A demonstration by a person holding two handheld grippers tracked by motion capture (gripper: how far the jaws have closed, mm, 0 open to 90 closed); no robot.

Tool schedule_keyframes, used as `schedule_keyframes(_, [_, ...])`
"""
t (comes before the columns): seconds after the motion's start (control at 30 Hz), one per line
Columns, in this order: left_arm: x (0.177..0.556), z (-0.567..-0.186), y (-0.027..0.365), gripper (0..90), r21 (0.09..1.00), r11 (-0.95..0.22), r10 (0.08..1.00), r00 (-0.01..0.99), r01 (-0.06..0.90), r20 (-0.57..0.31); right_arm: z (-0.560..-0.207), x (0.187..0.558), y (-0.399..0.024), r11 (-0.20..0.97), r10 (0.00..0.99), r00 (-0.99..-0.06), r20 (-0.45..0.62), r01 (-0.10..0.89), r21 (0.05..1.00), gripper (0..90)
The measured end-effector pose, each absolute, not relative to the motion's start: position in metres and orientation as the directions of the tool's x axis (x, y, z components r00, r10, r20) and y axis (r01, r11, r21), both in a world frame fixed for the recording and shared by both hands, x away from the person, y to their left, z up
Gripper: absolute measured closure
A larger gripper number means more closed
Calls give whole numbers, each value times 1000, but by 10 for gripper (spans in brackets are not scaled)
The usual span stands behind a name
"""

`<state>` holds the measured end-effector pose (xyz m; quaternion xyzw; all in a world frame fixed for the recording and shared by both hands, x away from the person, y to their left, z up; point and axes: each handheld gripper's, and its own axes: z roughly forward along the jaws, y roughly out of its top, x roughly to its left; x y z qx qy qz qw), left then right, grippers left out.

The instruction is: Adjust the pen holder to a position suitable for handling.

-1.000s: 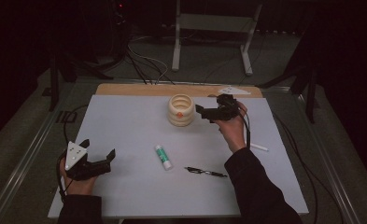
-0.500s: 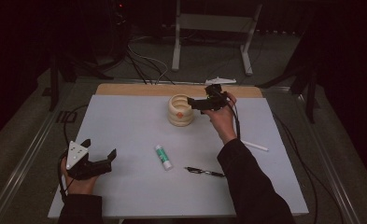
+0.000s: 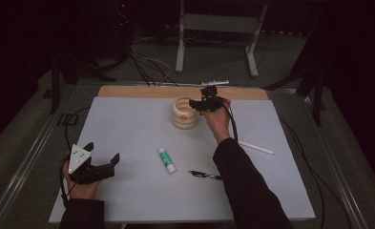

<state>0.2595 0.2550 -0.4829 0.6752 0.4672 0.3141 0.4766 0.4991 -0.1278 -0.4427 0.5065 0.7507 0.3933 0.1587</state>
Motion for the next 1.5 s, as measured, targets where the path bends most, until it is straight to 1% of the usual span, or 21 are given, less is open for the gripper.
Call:
schedule_keyframes(0.1, [259, -483, 255, 1, 938, -113, 929, 369, 329, -18, -449, 502, -124, 180, 897, -416, 148, 650, 738, 485])
schedule_keyframes(0.17, [258, -482, 254, 2, 939, -115, 928, 372, 325, -15, -456, 505, -125, 172, 900, -404, 164, 674, 718, 525])
schedule_keyframes(0.23, [258, -482, 254, 2, 939, -117, 928, 373, 325, -13, -460, 505, -127, 153, 902, -390, 187, 693, 705, 600])
schedule_keyframes(0.37, [257, -482, 254, 2, 940, -116, 929, 370, 321, -12, -465, 503, -130, 149, 911, -369, 184, 711, 687, 723])
schedule_keyframes(0.47, [257, -482, 254, 2, 940, -120, 929, 370, 320, -8, -468, 501, -132, 138, 918, -354, 180, 709, 691, 771])
schedule_keyframes(0.57, [257, -482, 253, 2, 939, -124, 929, 370, 321, -4, -468, 498, -133, 142, 922, -350, 167, 704, 696, 778])
schedule_keyframes(0.67, [257, -482, 254, 2, 939, -126, 930, 369, 321, -1, -468, 496, -135, 135, 919, -354, 175, 699, 702, 778])
schedule_keyframes(0.93, [256, -482, 255, 2, 938, -127, 933, 361, 321, 3, -449, 484, -140, 147, 905, -388, 173, 668, 730, 779])
schedule_keyframes(1.07, [256, -482, 255, 2, 938, -128, 934, 358, 322, 5, -441, 477, -142, 180, 896, -417, 151, 653, 736, 779])
schedule_keyframes(1.4, [255, -482, 255, 2, 937, -131, 935, 356, 324, 8, -434, 455, -145, 214, 860, -479, 177, 654, 726, 779])
schedule_keyframes(1.5, [255, -482, 255, 2, 937, -128, 936, 353, 325, 6, -432, 446, -144, 247, 850, -502, 158, 644, 724, 779])
